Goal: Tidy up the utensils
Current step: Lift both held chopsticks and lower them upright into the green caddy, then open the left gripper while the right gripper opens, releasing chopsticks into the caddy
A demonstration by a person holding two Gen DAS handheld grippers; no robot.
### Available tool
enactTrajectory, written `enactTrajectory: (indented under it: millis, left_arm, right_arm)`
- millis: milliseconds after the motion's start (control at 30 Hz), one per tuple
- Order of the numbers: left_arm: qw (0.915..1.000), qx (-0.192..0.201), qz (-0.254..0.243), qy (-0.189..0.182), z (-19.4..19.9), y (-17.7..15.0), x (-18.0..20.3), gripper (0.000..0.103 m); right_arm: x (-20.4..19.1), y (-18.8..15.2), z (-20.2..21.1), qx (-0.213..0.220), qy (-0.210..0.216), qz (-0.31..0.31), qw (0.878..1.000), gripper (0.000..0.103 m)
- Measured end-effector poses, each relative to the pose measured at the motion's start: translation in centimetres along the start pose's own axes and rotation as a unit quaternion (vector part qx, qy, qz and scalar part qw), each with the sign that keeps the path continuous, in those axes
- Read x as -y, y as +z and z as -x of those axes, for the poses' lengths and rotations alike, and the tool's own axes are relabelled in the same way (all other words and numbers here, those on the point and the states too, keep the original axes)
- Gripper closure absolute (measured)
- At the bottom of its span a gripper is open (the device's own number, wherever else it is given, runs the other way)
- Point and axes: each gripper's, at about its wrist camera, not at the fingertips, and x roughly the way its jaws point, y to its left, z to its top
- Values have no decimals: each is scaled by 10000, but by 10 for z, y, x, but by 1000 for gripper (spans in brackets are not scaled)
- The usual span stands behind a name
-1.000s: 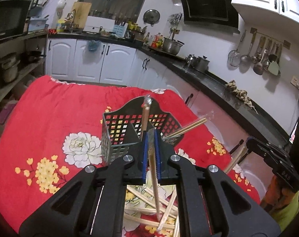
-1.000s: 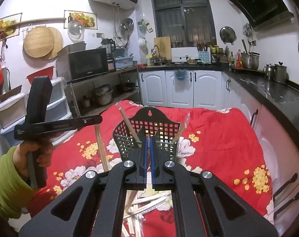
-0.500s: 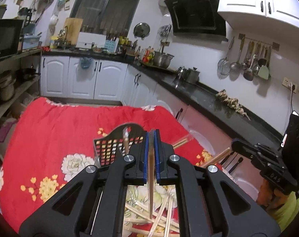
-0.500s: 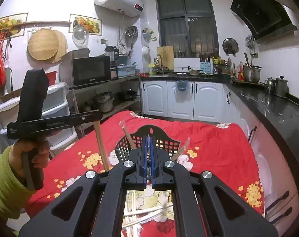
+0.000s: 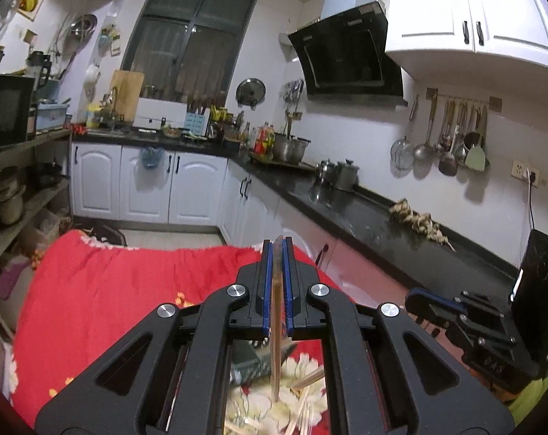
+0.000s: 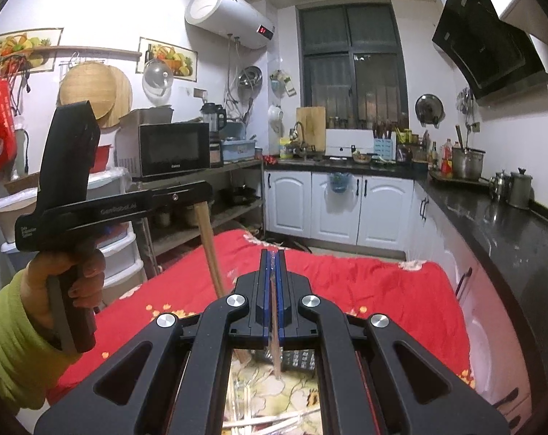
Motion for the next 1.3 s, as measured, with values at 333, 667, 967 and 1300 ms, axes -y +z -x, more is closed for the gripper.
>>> enactTrajectory:
  millis: [333, 667, 967, 1300]
  left_arm:
    - [9994, 231, -76, 265, -25, 33, 0, 100]
    - [9961, 369, -380, 705, -57, 43, 3, 100]
    - [9948, 180, -449, 891, -86, 21, -6, 100]
    - [9951, -163, -350, 907, -107, -9, -21, 100]
  right_arm:
    - [17, 42, -6, 380, -170, -17, 9991, 100]
    - [39, 58, -37, 350, -378, -64, 9987, 100]
    - [49, 37, -75, -13, -382, -231, 9990, 100]
    - [53, 10, -105, -367, -333, -402, 9980, 99]
